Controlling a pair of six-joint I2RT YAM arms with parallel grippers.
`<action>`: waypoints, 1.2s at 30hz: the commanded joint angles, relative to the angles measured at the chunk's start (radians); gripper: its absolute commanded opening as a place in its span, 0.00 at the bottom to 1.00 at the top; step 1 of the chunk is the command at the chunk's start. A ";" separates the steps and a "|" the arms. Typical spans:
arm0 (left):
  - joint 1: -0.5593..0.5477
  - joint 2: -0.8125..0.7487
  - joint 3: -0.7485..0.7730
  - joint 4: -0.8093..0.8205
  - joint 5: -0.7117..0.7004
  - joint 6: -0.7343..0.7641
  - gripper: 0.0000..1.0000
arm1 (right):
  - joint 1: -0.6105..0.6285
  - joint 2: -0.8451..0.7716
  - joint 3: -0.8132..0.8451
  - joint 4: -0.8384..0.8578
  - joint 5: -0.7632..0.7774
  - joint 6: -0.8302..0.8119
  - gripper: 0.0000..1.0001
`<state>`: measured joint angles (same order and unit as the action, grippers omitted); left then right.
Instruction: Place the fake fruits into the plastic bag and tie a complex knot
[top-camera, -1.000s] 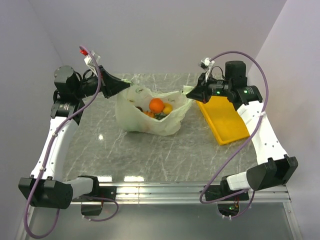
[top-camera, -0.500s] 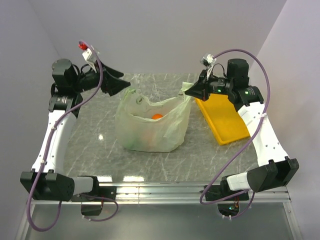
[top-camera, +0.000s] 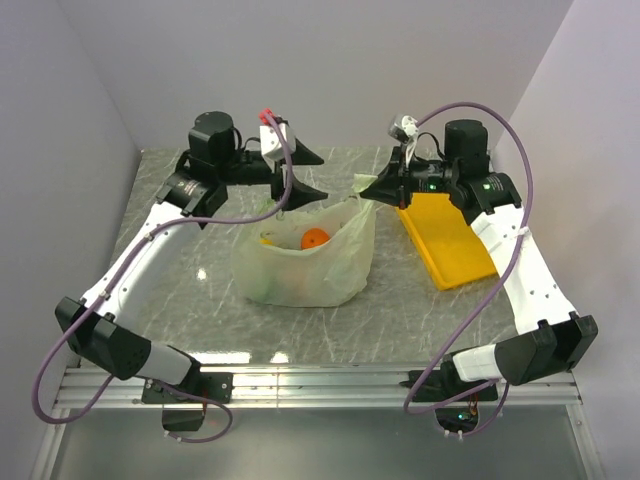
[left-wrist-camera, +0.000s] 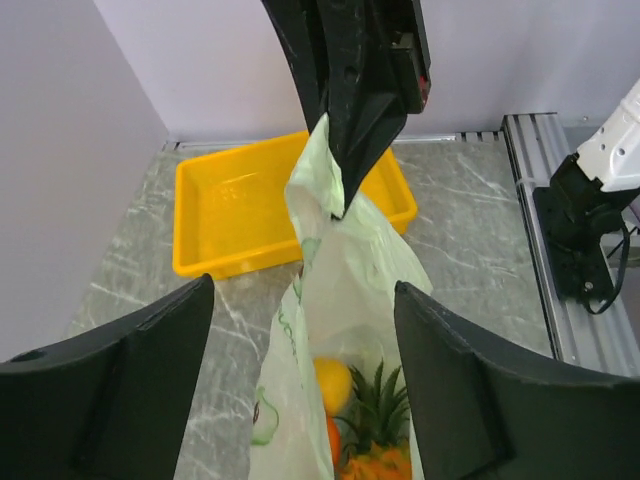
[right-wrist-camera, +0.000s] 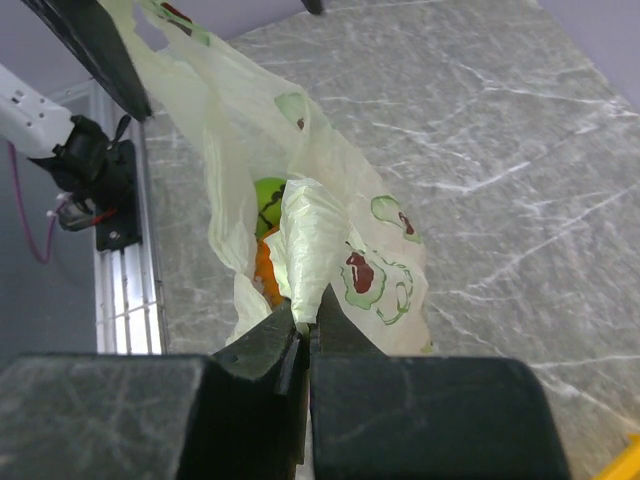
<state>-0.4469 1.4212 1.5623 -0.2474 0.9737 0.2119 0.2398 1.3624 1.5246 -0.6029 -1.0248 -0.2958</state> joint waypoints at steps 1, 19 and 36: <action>-0.033 0.007 -0.005 0.097 -0.076 0.110 0.75 | 0.016 -0.008 0.032 0.000 -0.043 -0.008 0.00; -0.139 0.077 -0.044 0.134 0.017 0.040 0.35 | 0.047 -0.028 0.025 0.006 -0.006 -0.006 0.00; -0.164 0.124 -0.036 0.189 0.017 -0.017 0.27 | 0.058 -0.032 0.023 0.008 0.002 -0.019 0.00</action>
<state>-0.5941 1.5391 1.5242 -0.1120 0.9737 0.2165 0.2859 1.3613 1.5246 -0.6140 -1.0138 -0.3050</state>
